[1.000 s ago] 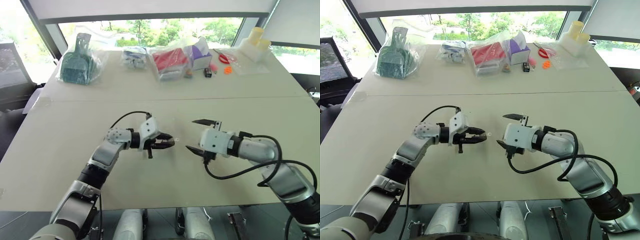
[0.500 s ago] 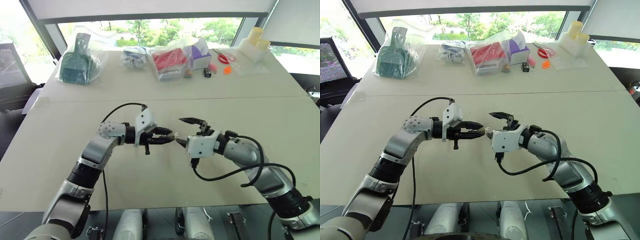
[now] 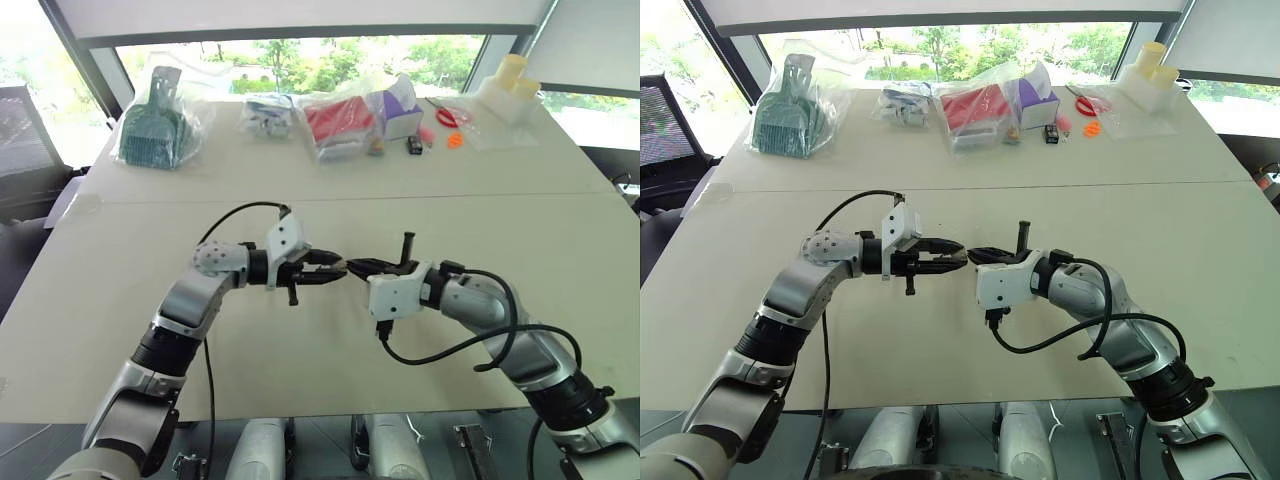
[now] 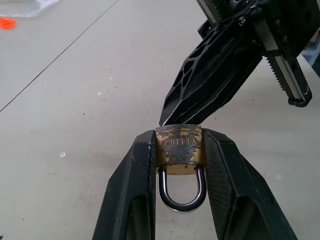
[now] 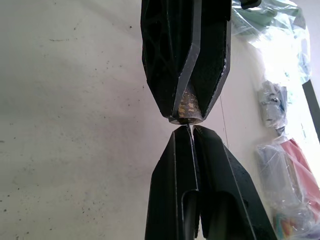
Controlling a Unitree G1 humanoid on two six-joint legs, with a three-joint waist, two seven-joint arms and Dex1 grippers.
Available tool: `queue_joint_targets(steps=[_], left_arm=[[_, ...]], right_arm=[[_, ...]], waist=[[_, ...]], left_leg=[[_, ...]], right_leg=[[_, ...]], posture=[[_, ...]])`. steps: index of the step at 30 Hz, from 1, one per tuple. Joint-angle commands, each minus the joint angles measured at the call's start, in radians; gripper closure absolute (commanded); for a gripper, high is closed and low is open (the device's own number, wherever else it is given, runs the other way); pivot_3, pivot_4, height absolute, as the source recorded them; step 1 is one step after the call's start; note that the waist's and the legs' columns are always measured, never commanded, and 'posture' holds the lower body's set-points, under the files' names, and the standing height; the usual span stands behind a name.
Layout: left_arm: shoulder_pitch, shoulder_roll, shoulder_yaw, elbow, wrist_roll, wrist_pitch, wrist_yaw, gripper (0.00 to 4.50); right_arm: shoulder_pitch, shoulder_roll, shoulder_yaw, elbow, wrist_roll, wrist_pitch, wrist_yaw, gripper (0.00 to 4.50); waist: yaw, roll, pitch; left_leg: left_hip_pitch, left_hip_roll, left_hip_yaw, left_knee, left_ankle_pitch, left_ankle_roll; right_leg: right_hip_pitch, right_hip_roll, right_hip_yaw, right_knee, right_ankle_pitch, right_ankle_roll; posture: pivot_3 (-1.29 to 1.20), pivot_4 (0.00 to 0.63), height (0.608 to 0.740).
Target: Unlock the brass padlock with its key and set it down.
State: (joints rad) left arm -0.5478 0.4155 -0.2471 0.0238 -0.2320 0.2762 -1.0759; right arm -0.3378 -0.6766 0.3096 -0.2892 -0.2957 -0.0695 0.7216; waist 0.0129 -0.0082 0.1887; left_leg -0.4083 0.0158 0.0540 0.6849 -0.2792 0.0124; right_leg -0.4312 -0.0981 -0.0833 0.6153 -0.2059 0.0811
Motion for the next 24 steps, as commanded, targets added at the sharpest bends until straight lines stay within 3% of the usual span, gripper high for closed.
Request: queue_joint_targets(steps=[1,7,13,17,20,23,24], left_arm=[[-0.003,0.008,-0.027,-0.027,0.064,-0.152,0.006,3.75],[-0.008,0.023,-0.054,0.011,0.167,-0.363,0.023,3.75],[-0.011,0.028,-0.057,0.053,0.228,-0.506,0.056,3.75],[0.006,0.013,-0.032,0.026,0.159,-0.397,0.050,3.75],[0.017,-0.003,-0.005,-0.006,0.067,-0.215,0.042,3.75],[0.015,-0.006,0.002,-0.002,0.042,-0.129,0.038,3.75],[0.014,-0.010,0.003,0.000,0.034,-0.109,0.039,3.75]], right_arm=[[-0.061,0.020,-0.022,-0.010,0.113,0.063,0.095,4.45],[-0.144,0.016,-0.022,0.006,0.241,0.210,0.257,4.45],[-0.193,0.025,-0.019,-0.005,0.297,0.327,0.327,4.45],[-0.208,0.027,-0.015,0.017,0.228,0.217,0.271,4.45],[-0.189,-0.023,0.005,0.086,0.083,-0.018,0.184,4.45],[-0.137,-0.069,0.000,0.109,0.040,-0.113,0.170,4.45],[-0.119,-0.086,-0.007,0.112,0.035,-0.127,0.170,3.91]], waist=[[0.000,0.000,0.000],[0.002,0.000,0.000],[0.001,0.000,0.000],[0.001,0.000,0.000],[0.001,0.000,0.000],[0.002,0.000,0.000],[0.001,0.000,0.000]], left_leg=[[0.000,0.000,0.000,0.000,0.000,0.000],[0.000,0.000,0.000,0.000,0.000,0.000],[0.000,0.000,0.000,0.000,0.000,0.000],[0.000,0.000,0.000,0.000,0.000,0.000],[0.000,0.000,0.001,0.000,0.000,0.000],[0.000,0.000,0.001,0.000,0.000,0.000],[0.000,0.000,0.001,0.000,0.000,0.000]], right_leg=[[0.000,0.000,0.000,0.000,0.000,0.000],[0.000,0.000,0.000,0.000,0.000,0.000],[0.000,0.000,0.000,0.000,0.000,0.000],[0.000,0.000,0.000,0.000,0.000,0.000],[0.000,0.000,0.000,0.000,0.000,0.000],[0.000,0.000,0.000,0.000,0.000,0.001],[0.000,0.000,0.000,0.000,0.000,0.001]], posture=[[0.00,0.150,0.740],[0.00,0.150,0.740],[0.00,0.150,0.740],[0.00,0.150,0.740],[0.00,0.150,0.740],[0.00,0.150,0.740],[0.00,0.150,0.740]])
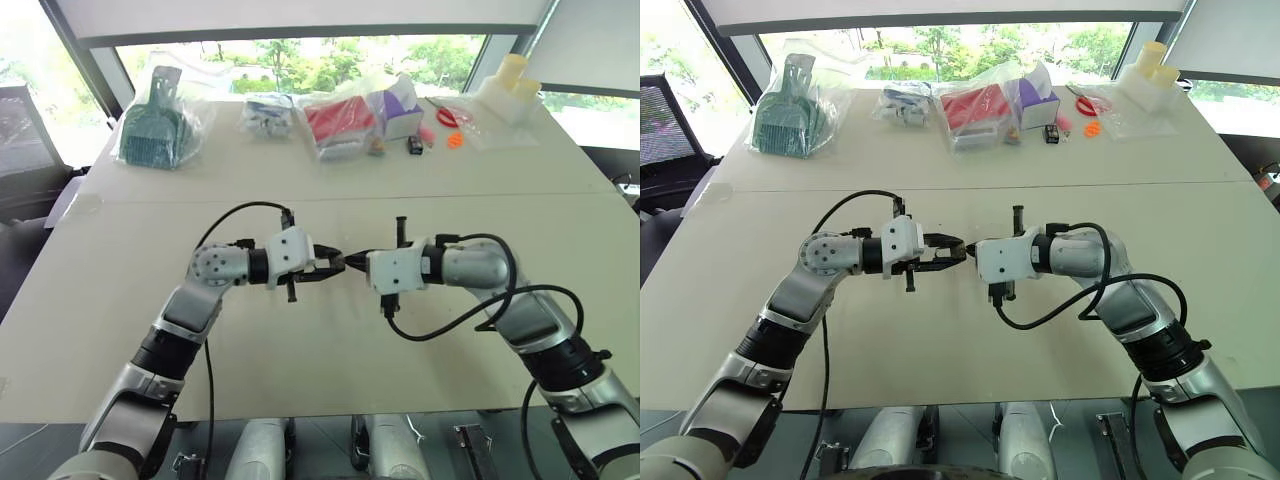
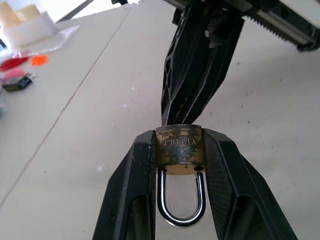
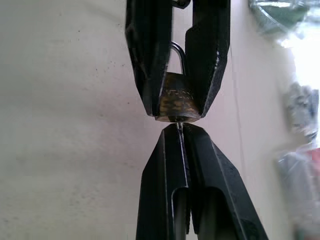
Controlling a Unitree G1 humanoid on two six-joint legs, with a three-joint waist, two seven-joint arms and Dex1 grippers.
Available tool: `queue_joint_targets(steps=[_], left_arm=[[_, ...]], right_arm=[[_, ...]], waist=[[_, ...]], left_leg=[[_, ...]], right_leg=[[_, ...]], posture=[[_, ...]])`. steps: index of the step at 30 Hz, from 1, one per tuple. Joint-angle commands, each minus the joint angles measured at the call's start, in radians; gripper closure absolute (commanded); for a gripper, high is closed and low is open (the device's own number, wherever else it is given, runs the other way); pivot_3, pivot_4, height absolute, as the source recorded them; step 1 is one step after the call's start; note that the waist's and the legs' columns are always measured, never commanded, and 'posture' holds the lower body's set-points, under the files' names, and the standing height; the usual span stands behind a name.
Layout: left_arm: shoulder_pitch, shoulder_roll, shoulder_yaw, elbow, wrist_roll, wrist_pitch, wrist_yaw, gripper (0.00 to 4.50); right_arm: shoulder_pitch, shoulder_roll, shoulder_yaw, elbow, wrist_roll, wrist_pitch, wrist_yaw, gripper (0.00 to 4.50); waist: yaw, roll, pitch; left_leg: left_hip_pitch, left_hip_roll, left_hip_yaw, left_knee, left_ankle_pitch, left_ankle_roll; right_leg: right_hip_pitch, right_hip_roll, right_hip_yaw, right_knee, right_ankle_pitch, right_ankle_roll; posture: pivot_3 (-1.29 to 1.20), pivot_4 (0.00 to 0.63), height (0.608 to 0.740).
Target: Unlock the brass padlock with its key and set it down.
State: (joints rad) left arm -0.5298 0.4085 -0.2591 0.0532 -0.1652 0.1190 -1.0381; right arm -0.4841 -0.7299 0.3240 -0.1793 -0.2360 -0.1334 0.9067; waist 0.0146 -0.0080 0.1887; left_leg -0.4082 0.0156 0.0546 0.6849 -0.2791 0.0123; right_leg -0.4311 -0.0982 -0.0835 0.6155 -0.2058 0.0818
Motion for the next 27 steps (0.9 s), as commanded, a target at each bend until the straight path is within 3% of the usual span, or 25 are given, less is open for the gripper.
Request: queue_joint_targets(steps=[1,5,8,18,27], left_arm=[[-0.004,-0.007,0.017,-0.029,-0.041,0.064,0.001,3.75],[-0.014,-0.022,0.022,-0.037,-0.072,0.124,-0.003,3.75],[-0.021,-0.019,0.023,-0.048,-0.105,0.174,-0.032,3.75],[-0.068,0.007,0.053,-0.037,-0.182,0.251,-0.105,3.75],[-0.088,0.027,0.072,-0.041,-0.216,0.283,-0.136,3.75]], right_arm=[[0.041,-0.044,-0.031,0.004,-0.028,-0.071,-0.019,3.63],[0.062,-0.047,-0.090,-0.007,-0.012,-0.062,-0.058,1.60],[0.044,-0.033,-0.107,0.026,-0.051,-0.193,-0.149,0.02],[-0.012,0.005,-0.063,0.150,-0.120,-0.565,-0.284,0.02],[-0.063,0.003,-0.031,0.280,-0.158,-0.710,-0.303,0.02]], waist=[[-0.001,0.000,0.000],[-0.002,0.000,0.000],[-0.004,0.000,0.000],[-0.002,0.000,0.000],[-0.003,0.000,0.000]], left_leg=[[0.000,0.000,0.000,0.000,0.000,0.000],[0.000,0.000,0.000,0.000,0.000,0.000],[0.001,0.000,0.000,0.000,0.000,0.000],[0.001,0.000,0.000,0.000,0.000,0.000],[0.001,0.000,0.000,0.000,0.000,0.000]], right_leg=[[0.000,0.000,0.000,0.000,0.000,0.000],[0.000,0.000,0.000,0.000,0.000,0.000],[0.000,0.000,0.000,0.001,0.000,0.000],[0.000,0.000,0.001,0.000,0.000,0.000],[0.000,0.000,0.001,0.000,0.000,0.000]], posture=[[0.00,0.150,0.740],[0.00,0.150,0.740],[0.00,0.150,0.740],[0.00,0.150,0.740],[0.00,0.150,0.740]])
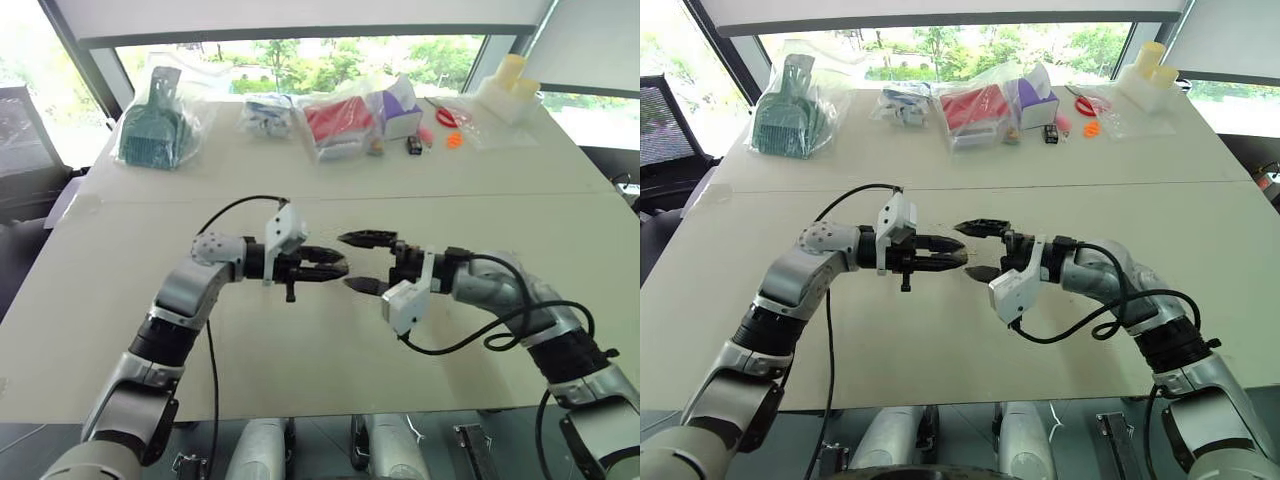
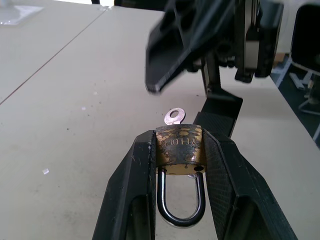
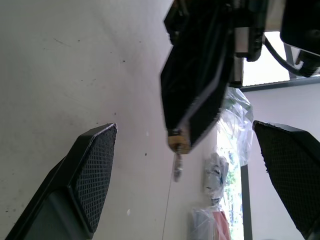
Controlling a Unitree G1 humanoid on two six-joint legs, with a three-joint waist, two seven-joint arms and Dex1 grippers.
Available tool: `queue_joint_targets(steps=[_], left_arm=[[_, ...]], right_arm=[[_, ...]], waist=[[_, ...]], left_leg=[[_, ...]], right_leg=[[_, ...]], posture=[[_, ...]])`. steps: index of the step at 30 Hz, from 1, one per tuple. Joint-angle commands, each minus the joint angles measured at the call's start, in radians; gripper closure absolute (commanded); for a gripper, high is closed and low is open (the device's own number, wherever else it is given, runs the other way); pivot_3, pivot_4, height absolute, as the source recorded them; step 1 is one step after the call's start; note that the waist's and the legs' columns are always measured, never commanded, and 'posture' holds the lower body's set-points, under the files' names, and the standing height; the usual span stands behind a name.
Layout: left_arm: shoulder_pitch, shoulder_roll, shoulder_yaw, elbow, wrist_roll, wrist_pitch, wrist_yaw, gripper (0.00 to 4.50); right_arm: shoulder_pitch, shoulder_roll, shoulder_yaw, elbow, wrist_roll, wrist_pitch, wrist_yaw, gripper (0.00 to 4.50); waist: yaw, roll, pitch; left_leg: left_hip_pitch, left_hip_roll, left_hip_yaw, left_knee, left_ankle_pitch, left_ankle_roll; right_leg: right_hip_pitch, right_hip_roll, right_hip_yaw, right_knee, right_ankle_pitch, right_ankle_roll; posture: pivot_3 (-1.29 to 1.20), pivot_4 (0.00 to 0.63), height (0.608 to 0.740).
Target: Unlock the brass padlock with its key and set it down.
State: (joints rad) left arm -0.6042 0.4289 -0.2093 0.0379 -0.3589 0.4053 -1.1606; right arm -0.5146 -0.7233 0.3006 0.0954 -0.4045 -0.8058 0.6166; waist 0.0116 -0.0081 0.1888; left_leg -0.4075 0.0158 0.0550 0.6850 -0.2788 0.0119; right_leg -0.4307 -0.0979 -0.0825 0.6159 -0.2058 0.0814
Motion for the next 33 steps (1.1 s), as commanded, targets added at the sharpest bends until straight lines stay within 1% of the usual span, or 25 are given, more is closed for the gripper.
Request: queue_joint_targets(steps=[1,6,9,10,13,14,16,27,29,33], left_arm=[[-0.013,0.008,0.022,-0.026,-0.024,-0.003,-0.014,3.75],[-0.008,0.015,0.019,-0.034,-0.032,0.002,-0.028,3.75],[-0.009,0.017,0.016,-0.034,-0.033,0.000,-0.032,3.75],[-0.009,0.017,0.016,-0.033,-0.033,-0.001,-0.033,3.75],[-0.012,0.017,0.014,-0.030,-0.033,-0.003,-0.033,3.75],[-0.012,0.017,0.015,-0.029,-0.035,-0.002,-0.033,3.75],[-0.013,0.017,0.015,-0.029,-0.036,-0.002,-0.034,3.75],[-0.013,0.025,0.012,-0.040,-0.050,0.015,-0.042,3.75],[-0.011,0.030,0.012,-0.046,-0.054,0.021,-0.045,2.69],[-0.011,0.039,0.013,-0.058,-0.062,0.038,-0.053,0.92]], right_arm=[[-0.036,-0.002,-0.007,0.011,0.017,-0.047,-0.013,0.02],[-0.079,0.025,-0.007,0.029,0.017,-0.101,-0.036,0.02],[-0.089,0.024,-0.003,0.044,0.013,-0.124,-0.039,0.80],[-0.091,0.025,-0.003,0.047,0.013,-0.129,-0.039,1.17],[-0.096,0.023,0.001,0.054,0.015,-0.147,-0.038,2.82],[-0.097,0.022,0.002,0.057,0.015,-0.154,-0.037,3.29],[-0.100,0.022,0.005,0.062,0.015,-0.160,-0.037,4.49],[-0.103,0.028,0.011,0.074,0.014,-0.142,-0.030,4.49],[-0.102,0.031,0.010,0.075,0.013,-0.134,-0.031,4.50],[-0.102,0.034,0.011,0.077,0.016,-0.122,-0.032,4.50]], waist=[[0.000,0.000,0.000],[-0.001,0.000,0.000],[0.001,0.000,0.000],[0.001,0.000,0.000],[0.001,0.000,0.000],[0.000,0.000,0.000],[-0.001,0.000,0.000],[0.000,0.000,0.000],[0.000,0.000,0.000],[0.000,0.000,0.000]], left_leg=[[0.000,0.000,0.000,0.000,0.000,0.000],[0.000,0.000,0.000,0.000,0.000,0.000],[0.000,0.000,0.000,0.000,0.000,0.000],[0.000,0.000,0.000,0.000,0.000,0.000],[0.000,0.000,0.000,0.000,0.000,0.000],[0.000,0.000,0.000,0.000,0.000,0.000],[0.000,0.000,0.000,0.000,0.000,0.000],[0.000,0.000,0.000,0.000,0.000,0.000],[0.000,0.000,0.000,0.000,0.000,0.000],[0.000,0.000,0.000,0.000,0.000,0.000]], right_leg=[[0.000,0.000,0.000,0.000,0.000,0.000],[0.000,0.000,0.000,0.000,0.000,0.000],[0.000,0.000,0.000,0.000,0.000,0.000],[0.000,0.000,0.000,0.000,0.000,0.000],[0.000,0.000,0.000,0.000,0.000,0.000],[0.000,0.000,0.000,0.000,0.000,0.000],[0.000,0.000,0.000,0.000,0.000,0.000],[0.000,0.000,0.000,0.000,0.000,0.000],[0.000,0.000,0.000,0.000,0.000,0.000],[0.000,0.000,0.000,0.000,0.000,0.000]], posture=[[0.00,0.150,0.740],[0.00,0.150,0.740],[0.00,0.150,0.740],[0.00,0.150,0.740],[0.00,0.150,0.740],[0.00,0.150,0.740],[0.00,0.150,0.740],[0.00,0.150,0.740],[0.00,0.150,0.740],[0.00,0.150,0.740]])
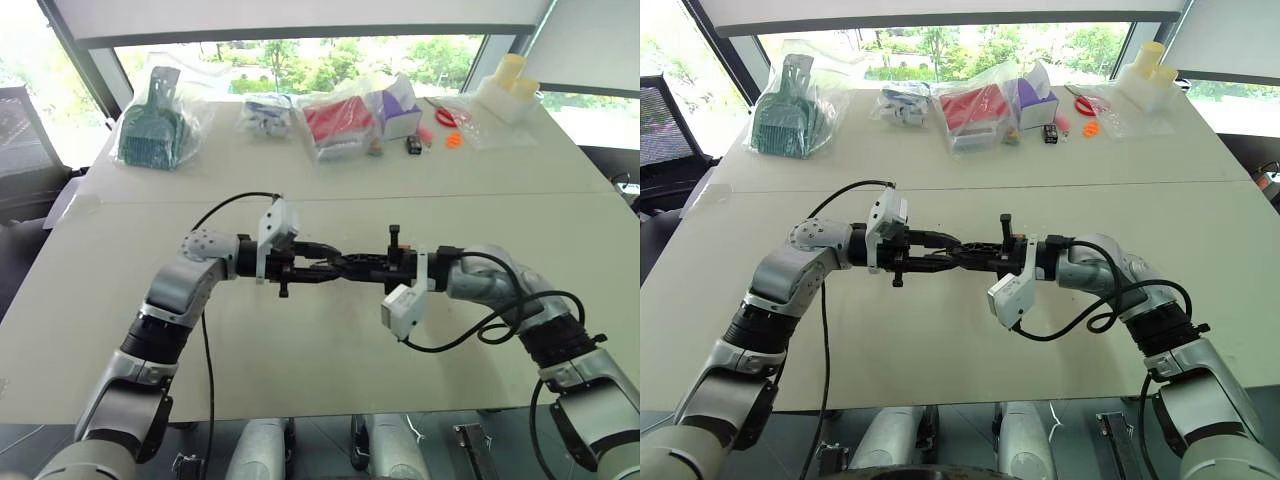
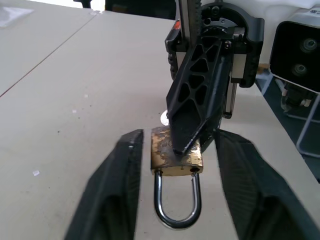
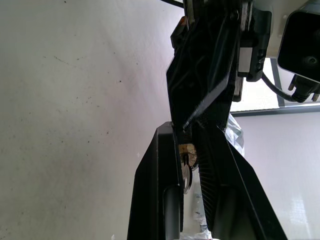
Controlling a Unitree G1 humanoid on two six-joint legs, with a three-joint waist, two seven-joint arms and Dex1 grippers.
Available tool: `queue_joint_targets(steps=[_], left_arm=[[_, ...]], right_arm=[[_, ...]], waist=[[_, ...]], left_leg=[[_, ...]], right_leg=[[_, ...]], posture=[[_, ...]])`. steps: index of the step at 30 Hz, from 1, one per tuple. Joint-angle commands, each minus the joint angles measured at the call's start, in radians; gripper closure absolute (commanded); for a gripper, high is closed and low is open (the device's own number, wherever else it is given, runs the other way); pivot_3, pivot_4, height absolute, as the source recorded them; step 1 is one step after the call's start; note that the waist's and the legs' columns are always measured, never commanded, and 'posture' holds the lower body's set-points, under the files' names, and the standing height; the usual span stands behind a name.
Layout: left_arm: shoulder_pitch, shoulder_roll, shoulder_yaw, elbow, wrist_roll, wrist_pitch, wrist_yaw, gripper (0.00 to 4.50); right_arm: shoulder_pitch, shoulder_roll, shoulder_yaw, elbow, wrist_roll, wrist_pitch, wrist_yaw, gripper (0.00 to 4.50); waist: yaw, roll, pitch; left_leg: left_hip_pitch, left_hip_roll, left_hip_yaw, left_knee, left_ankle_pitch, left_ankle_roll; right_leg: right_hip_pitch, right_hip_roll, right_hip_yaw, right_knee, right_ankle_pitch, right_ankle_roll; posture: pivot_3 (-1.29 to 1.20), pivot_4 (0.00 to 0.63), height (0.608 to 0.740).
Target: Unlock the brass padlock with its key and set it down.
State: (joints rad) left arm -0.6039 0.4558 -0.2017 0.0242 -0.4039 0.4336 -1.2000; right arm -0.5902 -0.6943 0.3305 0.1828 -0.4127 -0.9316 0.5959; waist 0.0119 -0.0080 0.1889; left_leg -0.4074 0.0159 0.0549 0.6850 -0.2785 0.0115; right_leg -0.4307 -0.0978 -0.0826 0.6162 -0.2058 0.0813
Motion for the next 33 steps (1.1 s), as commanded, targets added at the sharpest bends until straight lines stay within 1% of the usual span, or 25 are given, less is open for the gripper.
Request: queue_joint_targets(steps=[1,2,7,11,12,14,17,19,21,22,28,33], left_arm=[[-0.011,0.014,0.005,-0.047,-0.019,0.015,-0.017,0.44],[-0.011,0.015,0.006,-0.049,-0.020,0.018,-0.018,0.04],[-0.011,0.018,0.019,-0.060,-0.015,0.021,-0.003,0.04],[-0.013,0.019,0.060,-0.068,-0.024,0.026,0.044,0.04],[-0.010,0.024,0.063,-0.072,-0.024,0.025,0.047,0.28],[0.005,0.035,0.075,-0.088,-0.031,0.032,0.055,0.93],[0.028,0.046,0.092,-0.120,-0.046,0.047,0.071,2.41],[0.040,0.052,0.102,-0.140,-0.058,0.059,0.081,3.49],[0.053,0.058,0.107,-0.154,-0.063,0.067,0.088,4.41],[0.059,0.062,0.107,-0.158,-0.064,0.069,0.091,4.47],[0.098,0.093,0.095,-0.187,-0.074,0.100,0.093,4.47],[0.114,0.096,0.078,-0.181,-0.058,0.089,0.097,4.47]], right_arm=[[-0.026,0.005,-0.018,-0.011,0.025,0.006,-0.011,4.50],[-0.025,0.005,-0.018,-0.012,0.025,0.007,-0.011,4.50],[-0.021,0.003,-0.017,-0.015,0.029,0.016,-0.008,4.50],[-0.008,-0.005,-0.019,-0.021,0.033,0.024,-0.004,4.50],[-0.006,-0.006,-0.020,-0.023,0.033,0.026,-0.004,4.50],[-0.003,-0.007,-0.019,-0.026,0.034,0.031,-0.003,4.50],[0.003,-0.008,-0.019,-0.032,0.037,0.035,-0.001,4.50],[0.005,-0.009,-0.020,-0.033,0.039,0.037,0.000,4.50],[0.006,-0.010,-0.020,-0.035,0.041,0.038,0.002,4.50],[0.007,-0.010,-0.020,-0.036,0.042,0.038,0.002,4.50],[0.003,-0.009,-0.018,-0.035,0.045,0.042,0.008,4.50],[0.003,-0.010,-0.018,-0.040,0.049,0.044,0.012,4.50]], waist=[[-0.001,0.000,0.000],[-0.001,0.000,0.000],[0.000,0.000,0.000],[-0.001,0.000,0.000],[-0.001,0.000,0.000],[-0.001,0.000,0.000],[-0.001,0.000,0.000],[-0.001,0.000,0.000],[-0.001,0.000,0.000],[0.000,0.000,0.000],[-0.002,0.000,0.000],[0.000,0.000,0.000]], left_leg=[[0.000,0.000,0.000,0.000,0.000,0.000],[0.000,0.000,0.000,0.000,0.000,0.000],[0.000,0.000,0.000,0.000,0.000,0.000],[0.000,0.000,0.000,0.000,0.000,0.000],[0.000,0.000,0.000,0.000,0.000,0.000],[0.000,0.000,0.000,0.000,0.000,0.000],[0.000,0.000,0.000,0.000,0.000,0.000],[0.000,0.000,0.000,0.000,0.000,0.000],[0.000,0.000,0.000,0.000,0.000,0.000],[0.000,0.000,0.000,0.000,0.000,0.000],[0.000,0.000,0.000,0.000,0.000,0.000],[0.000,0.000,0.000,0.000,0.000,0.000]], right_leg=[[0.000,0.000,0.000,0.000,0.000,0.000],[0.000,0.000,0.000,0.000,0.000,0.000],[0.000,0.000,0.000,0.000,0.000,0.000],[0.000,0.000,0.000,0.000,0.000,0.000],[0.000,0.000,0.000,0.000,0.000,0.000],[0.000,0.000,0.000,0.000,0.000,0.000],[0.000,0.000,0.000,0.000,0.000,0.000],[0.000,0.000,0.000,0.000,0.000,0.000],[0.000,0.000,0.000,0.000,0.000,0.000],[0.000,0.000,0.000,0.000,0.000,0.000],[0.000,0.000,0.000,0.000,0.000,0.000],[0.000,0.000,0.000,0.000,0.000,0.000]], posture=[[0.00,0.150,0.740],[0.00,0.150,0.740],[0.00,0.150,0.740],[0.00,0.150,0.740],[0.00,0.150,0.740],[0.00,0.150,0.740],[0.00,0.150,0.740],[0.00,0.150,0.740],[0.00,0.150,0.740],[0.00,0.150,0.740],[0.00,0.150,0.740],[0.00,0.150,0.740]])
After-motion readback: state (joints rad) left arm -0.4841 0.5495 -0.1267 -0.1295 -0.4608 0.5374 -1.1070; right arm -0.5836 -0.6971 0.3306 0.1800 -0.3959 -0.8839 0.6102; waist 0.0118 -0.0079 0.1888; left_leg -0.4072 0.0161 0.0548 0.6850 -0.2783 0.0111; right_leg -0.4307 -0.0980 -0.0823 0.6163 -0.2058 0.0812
